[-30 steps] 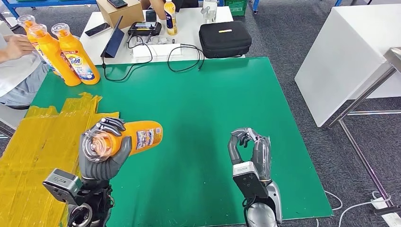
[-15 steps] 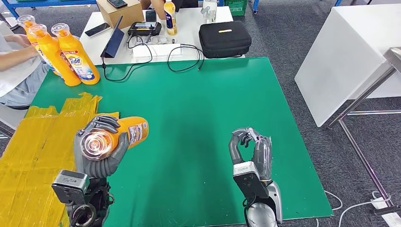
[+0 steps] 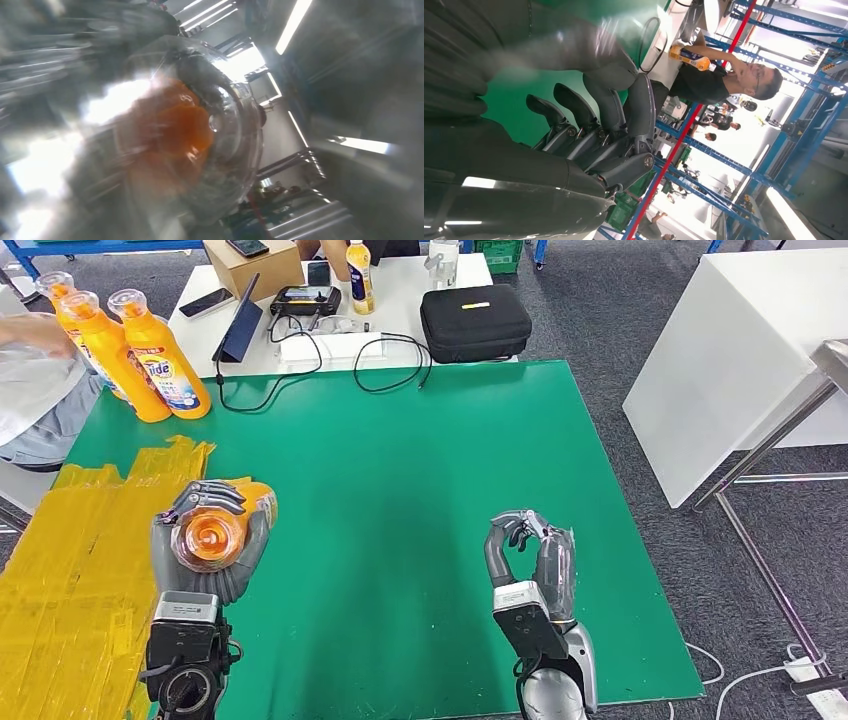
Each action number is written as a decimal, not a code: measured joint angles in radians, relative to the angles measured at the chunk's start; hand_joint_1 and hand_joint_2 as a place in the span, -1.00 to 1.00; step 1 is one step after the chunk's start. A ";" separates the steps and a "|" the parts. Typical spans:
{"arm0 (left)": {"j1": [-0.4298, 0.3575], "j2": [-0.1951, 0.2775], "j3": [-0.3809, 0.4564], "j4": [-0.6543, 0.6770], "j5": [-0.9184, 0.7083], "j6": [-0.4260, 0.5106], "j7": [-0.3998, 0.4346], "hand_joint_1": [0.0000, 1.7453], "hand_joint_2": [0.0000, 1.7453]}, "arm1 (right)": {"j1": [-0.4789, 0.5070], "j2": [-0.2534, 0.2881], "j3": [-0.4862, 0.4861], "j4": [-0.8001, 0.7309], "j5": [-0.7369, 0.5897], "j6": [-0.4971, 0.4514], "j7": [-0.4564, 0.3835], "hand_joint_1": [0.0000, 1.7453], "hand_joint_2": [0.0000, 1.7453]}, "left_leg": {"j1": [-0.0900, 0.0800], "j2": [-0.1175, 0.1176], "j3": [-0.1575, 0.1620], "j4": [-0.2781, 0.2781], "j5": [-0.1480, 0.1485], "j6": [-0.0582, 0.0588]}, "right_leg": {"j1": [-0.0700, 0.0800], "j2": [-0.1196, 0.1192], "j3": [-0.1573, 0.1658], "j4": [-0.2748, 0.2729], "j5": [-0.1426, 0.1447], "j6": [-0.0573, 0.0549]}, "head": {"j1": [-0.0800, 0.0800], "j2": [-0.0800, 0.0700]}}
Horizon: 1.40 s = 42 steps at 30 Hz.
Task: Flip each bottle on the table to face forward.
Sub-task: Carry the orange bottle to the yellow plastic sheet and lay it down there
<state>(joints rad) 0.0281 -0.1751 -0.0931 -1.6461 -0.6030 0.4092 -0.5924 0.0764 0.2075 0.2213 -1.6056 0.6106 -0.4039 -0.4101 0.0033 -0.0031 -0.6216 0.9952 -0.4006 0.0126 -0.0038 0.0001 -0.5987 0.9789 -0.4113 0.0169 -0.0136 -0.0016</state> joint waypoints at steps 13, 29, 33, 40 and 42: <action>0.001 0.000 -0.008 0.008 0.076 -0.076 0.005 1.00 1.00 | 0.000 0.000 0.000 0.000 0.000 0.000 0.009 1.00 1.00 | 0.000 0.000 0.000 0.000 0.000 0.000 | 0.000 0.000 0.000 0.000 0.000 0.000 | 0.000 0.000; -0.193 0.225 -0.197 0.402 -0.988 0.284 0.787 1.00 1.00 | -0.061 -0.007 0.041 0.030 -0.034 0.023 0.000 1.00 1.00 | 0.002 0.001 0.002 0.000 0.001 -0.002 | 0.002 0.000 0.001 0.000 0.001 -0.001 | 0.001 0.000; -0.259 0.314 -0.300 0.568 -0.968 0.285 0.875 1.00 1.00 | -0.072 -0.011 0.052 0.049 -0.046 0.017 -0.010 1.00 1.00 | 0.002 0.001 0.001 0.000 0.002 -0.002 | 0.002 0.000 0.001 0.001 0.001 -0.001 | 0.000 0.000; -0.324 0.355 -0.299 0.790 -0.964 0.286 0.780 1.00 1.00 | -0.089 -0.017 0.069 0.075 -0.060 0.015 -0.011 1.00 1.00 | 0.002 0.000 0.000 0.000 0.001 -0.002 | 0.002 0.000 0.000 0.001 0.000 -0.001 | 0.000 0.000; -0.338 0.356 -0.256 0.853 -0.964 0.287 0.755 1.00 1.00 | -0.093 -0.018 0.074 0.083 -0.062 0.015 -0.011 1.00 1.00 | 0.002 0.000 0.000 0.000 0.001 -0.003 | 0.002 0.000 0.000 0.001 0.000 -0.001 | 0.000 0.000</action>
<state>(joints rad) -0.3097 0.1811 -0.3495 -0.7935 -1.5667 0.6962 0.1621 -0.0164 0.1891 0.2948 -1.5230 0.5483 -0.3891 -0.4211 0.0053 -0.0028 -0.6217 0.9950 -0.3993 0.0101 -0.0015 0.0004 -0.5989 0.9794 -0.4111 0.0161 -0.0134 -0.0016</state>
